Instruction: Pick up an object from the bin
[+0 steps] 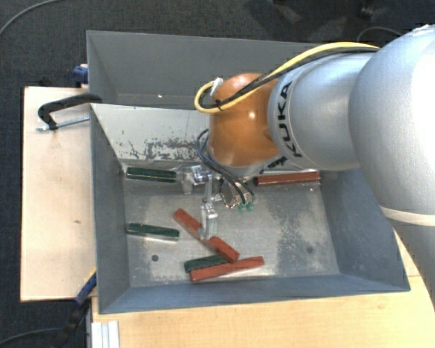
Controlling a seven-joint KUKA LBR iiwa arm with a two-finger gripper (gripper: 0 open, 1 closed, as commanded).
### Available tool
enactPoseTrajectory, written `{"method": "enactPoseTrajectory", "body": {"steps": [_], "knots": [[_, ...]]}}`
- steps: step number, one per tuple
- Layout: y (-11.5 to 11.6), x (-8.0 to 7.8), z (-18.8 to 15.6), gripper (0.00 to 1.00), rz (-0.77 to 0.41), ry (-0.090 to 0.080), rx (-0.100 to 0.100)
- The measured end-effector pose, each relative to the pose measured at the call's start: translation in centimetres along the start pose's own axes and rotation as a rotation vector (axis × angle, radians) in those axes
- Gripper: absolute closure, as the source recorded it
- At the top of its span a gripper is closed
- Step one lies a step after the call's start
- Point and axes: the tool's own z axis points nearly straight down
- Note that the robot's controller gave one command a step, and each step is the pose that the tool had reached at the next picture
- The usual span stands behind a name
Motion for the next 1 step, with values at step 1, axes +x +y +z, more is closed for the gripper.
{"method": "enactPoseTrajectory", "body": {"steps": [1], "knots": [[2.09,4.26,1.15,0.0,-0.147,-0.008,0.0]]}}
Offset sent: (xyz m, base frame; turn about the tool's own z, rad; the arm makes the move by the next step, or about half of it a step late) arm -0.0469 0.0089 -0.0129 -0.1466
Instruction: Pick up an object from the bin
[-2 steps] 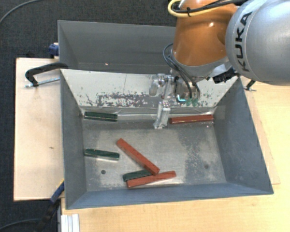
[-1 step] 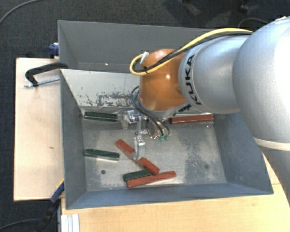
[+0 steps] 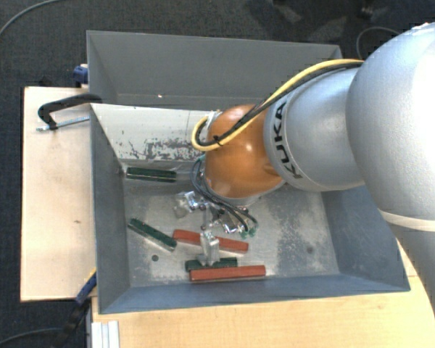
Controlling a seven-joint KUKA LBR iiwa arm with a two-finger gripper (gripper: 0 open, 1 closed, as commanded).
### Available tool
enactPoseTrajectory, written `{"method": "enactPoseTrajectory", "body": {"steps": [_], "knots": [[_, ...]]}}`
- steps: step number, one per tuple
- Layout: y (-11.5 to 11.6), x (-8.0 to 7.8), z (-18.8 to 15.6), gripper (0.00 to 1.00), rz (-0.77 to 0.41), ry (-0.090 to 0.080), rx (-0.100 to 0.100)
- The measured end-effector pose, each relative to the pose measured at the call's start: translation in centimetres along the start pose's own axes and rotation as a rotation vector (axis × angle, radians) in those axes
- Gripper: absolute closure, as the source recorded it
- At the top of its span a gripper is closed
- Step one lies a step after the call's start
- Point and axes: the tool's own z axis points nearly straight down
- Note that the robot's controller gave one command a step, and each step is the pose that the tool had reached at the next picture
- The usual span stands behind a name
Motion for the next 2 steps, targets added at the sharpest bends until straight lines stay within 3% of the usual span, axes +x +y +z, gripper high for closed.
{"method": "enactPoseTrajectory", "body": {"steps": [1,2], "knots": [[-0.1,0.0,0.1,1.0,0.002,0.001,0.0],[-2.2,-1.6,-13.1,1.0,0.024,-0.013,0.004]]}}
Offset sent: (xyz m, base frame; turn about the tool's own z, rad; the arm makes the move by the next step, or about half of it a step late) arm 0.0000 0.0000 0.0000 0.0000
